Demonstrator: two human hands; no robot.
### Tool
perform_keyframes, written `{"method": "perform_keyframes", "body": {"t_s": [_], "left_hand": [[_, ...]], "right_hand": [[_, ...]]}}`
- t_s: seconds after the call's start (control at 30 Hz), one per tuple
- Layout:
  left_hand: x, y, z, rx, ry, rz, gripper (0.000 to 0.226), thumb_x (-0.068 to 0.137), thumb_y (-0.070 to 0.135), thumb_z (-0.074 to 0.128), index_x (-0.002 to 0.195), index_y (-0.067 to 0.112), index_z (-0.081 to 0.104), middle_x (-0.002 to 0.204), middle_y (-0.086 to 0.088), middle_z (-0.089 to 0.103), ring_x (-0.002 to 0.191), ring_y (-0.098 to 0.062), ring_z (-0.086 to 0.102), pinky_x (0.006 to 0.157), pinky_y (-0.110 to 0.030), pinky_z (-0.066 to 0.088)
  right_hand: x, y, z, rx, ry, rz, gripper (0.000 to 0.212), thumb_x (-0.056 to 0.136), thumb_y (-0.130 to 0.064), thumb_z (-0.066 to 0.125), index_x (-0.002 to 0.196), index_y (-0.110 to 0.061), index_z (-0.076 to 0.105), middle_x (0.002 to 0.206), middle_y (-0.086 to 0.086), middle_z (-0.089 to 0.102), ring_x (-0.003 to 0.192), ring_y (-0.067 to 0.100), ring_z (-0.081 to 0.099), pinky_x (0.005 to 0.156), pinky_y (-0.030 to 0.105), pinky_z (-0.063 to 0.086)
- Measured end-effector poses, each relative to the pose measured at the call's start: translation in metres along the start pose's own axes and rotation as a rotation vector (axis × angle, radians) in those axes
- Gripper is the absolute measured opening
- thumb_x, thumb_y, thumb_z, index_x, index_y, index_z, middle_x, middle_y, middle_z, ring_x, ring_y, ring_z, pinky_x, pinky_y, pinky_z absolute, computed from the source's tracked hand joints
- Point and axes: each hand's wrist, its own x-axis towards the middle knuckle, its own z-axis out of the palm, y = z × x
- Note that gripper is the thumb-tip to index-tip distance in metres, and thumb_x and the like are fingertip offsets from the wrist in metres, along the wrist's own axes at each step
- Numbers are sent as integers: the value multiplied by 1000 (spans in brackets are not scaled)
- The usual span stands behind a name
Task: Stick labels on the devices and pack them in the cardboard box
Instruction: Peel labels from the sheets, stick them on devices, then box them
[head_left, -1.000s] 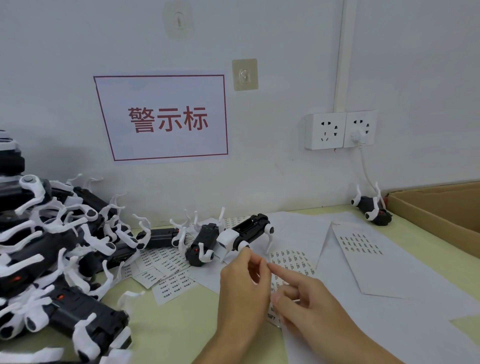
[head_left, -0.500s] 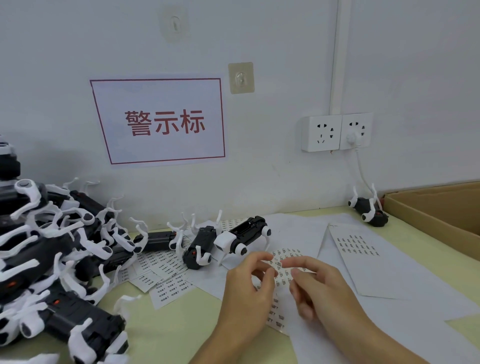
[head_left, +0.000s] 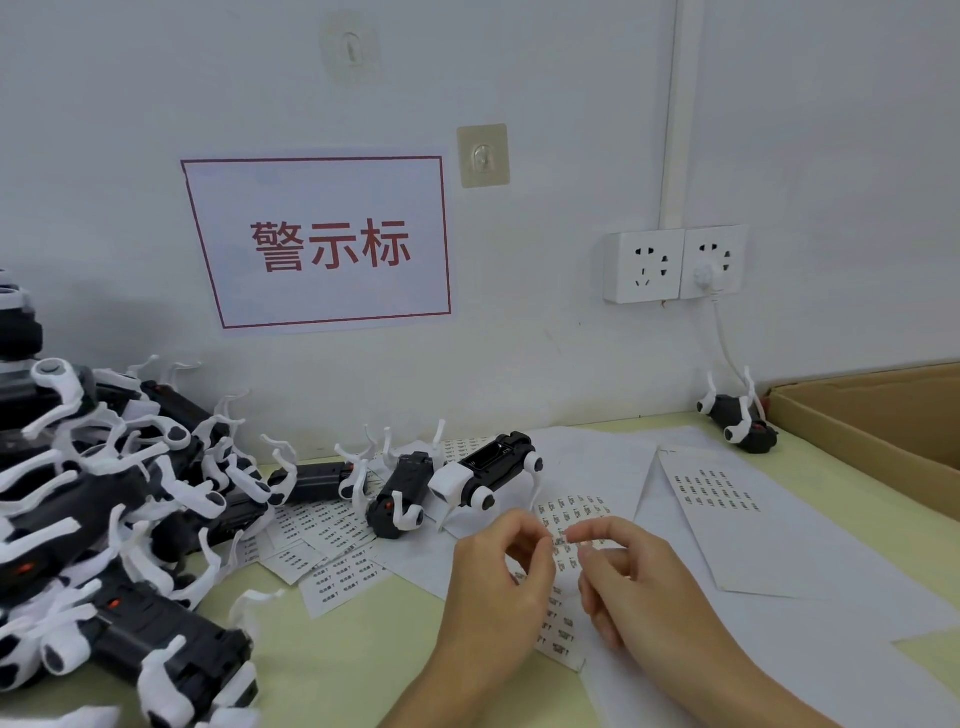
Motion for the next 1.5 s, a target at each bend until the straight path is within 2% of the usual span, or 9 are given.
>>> {"method": "perform_keyframes", "body": {"t_s": [0.17,0.23,0.33,0.67,0.87,1.0,1.2,1.37,1.5], "left_hand": [[0,1,-2,-22,14,-9,24,93,8,61,73,22,63,67,5,65,67,-9,61,59,-11,41],[-1,2,-2,-16,-25,6,22,94,9,59,75,20,62,70,3,65,69,-12,60,58,-12,40],[-2,3,-1,1,-90,48,13,90,16,56,78,19,61,73,4,64,68,-7,58,58,-12,39],[-1,3,1,34,-102,51,11,86,23,54,78,22,62,75,10,64,72,-6,59,60,-11,40],[-1,4,-2,18,-65,-24,20,92,10,60,81,25,65,76,9,68,73,-5,62,60,-13,43],[0,6,-4,-48,-49,-95,20,92,5,60,82,20,69,74,1,71,70,-9,64,67,-31,53],[1,8,-6,-90,-16,-128,15,92,6,63,83,17,70,74,-4,72,69,-10,65,74,-37,53],[2,7,-4,-96,-11,-129,11,93,9,65,84,13,70,73,-5,71,73,-18,67,77,-33,56],[2,6,-5,-116,-7,-155,11,93,12,65,84,14,70,74,-4,72,70,-13,66,72,-25,54]], "right_hand": [[1,3,-1,-89,82,-94,16,98,-16,56,98,-29,64,56,-2,62,44,7,50,47,18,38],[0,2,-1,-128,110,-158,14,95,-17,62,92,-30,66,59,-4,63,45,5,50,48,15,38],[-2,1,0,-174,125,-218,15,89,-16,69,78,-27,70,60,-5,62,43,4,44,47,13,37],[0,1,-1,-222,123,-201,19,86,-17,74,68,-24,73,64,-4,67,47,2,48,52,14,42],[3,1,-3,-41,130,-140,18,90,-17,70,73,-22,74,63,-8,67,48,5,53,50,14,42],[2,1,-3,59,56,-88,22,95,-10,63,85,-24,76,60,-6,61,47,12,52,48,17,42],[1,3,-1,22,5,-90,27,96,-9,60,104,-31,74,65,-6,64,50,9,55,52,17,44],[-1,2,1,40,-24,-88,30,96,-8,59,109,-31,73,67,-5,64,51,10,54,50,20,44],[-1,2,-1,54,-53,-89,31,97,-9,59,108,-34,73,68,-3,64,52,12,55,50,22,42]]}}
